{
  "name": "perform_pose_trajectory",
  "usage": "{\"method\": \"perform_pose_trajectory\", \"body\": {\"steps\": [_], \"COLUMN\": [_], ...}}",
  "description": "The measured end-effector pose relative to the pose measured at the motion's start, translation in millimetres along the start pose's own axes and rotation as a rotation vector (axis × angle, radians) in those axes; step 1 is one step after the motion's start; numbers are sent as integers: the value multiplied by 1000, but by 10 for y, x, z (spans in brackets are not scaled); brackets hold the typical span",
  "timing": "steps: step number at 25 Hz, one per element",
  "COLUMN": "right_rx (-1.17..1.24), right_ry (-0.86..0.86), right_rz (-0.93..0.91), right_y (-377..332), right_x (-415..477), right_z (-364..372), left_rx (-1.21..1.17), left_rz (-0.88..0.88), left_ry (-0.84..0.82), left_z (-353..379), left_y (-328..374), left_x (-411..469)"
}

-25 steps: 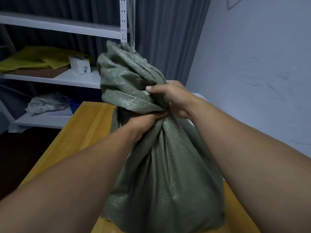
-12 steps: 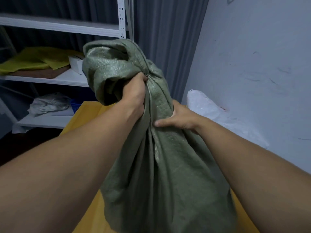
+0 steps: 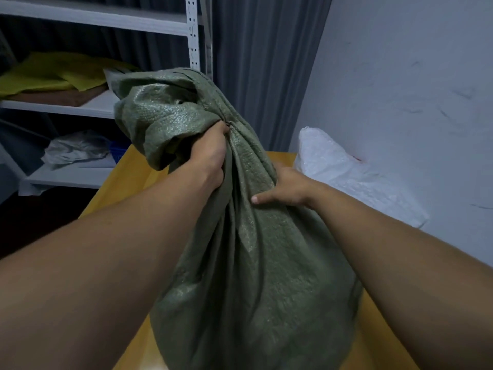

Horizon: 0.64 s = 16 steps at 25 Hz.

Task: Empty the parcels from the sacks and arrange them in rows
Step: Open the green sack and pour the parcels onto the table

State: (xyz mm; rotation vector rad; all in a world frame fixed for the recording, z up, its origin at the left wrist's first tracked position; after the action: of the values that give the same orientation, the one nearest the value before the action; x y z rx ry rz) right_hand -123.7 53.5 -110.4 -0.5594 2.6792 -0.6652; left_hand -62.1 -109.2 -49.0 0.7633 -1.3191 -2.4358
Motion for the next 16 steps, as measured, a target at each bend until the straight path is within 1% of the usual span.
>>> {"method": "perform_pose_trajectory", "body": {"steps": [5, 9, 11, 13, 15, 16], "right_rx": [-72, -111, -59, 48, 144, 212], "right_ry": [-98, -63, -51, 37, 101, 161], "right_rz": [2, -5, -11, -58, -170, -215], "right_y": [48, 69, 27, 2, -38, -109], "right_x": [75, 146, 166, 239, 330, 319], "right_z": [225, 348, 454, 590, 661, 653], "left_rx": [23, 46, 48, 43, 31, 33], "left_rz": [43, 14, -1, 3, 39, 43], "left_ry": [0, -17, -31, -40, -29, -34], "left_z": [67, 77, 96, 135, 174, 189], "left_y": [-59, -155, -199, -235, -281, -283], "left_x": [-8, 24, -2, -42, -45, -45]}}
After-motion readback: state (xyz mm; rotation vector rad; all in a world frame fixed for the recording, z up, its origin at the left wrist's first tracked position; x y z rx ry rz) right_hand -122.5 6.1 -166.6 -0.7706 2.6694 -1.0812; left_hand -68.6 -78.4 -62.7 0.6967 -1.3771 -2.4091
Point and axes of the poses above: each hand's wrist, its own x-axis towards the middle knuckle, its own z-axis out of the palm, y = z × x, the point moved 2 cm from there along x, towards the middle knuckle, and after that the axes turned 11 degrees about -x, right-handed, at the moved point
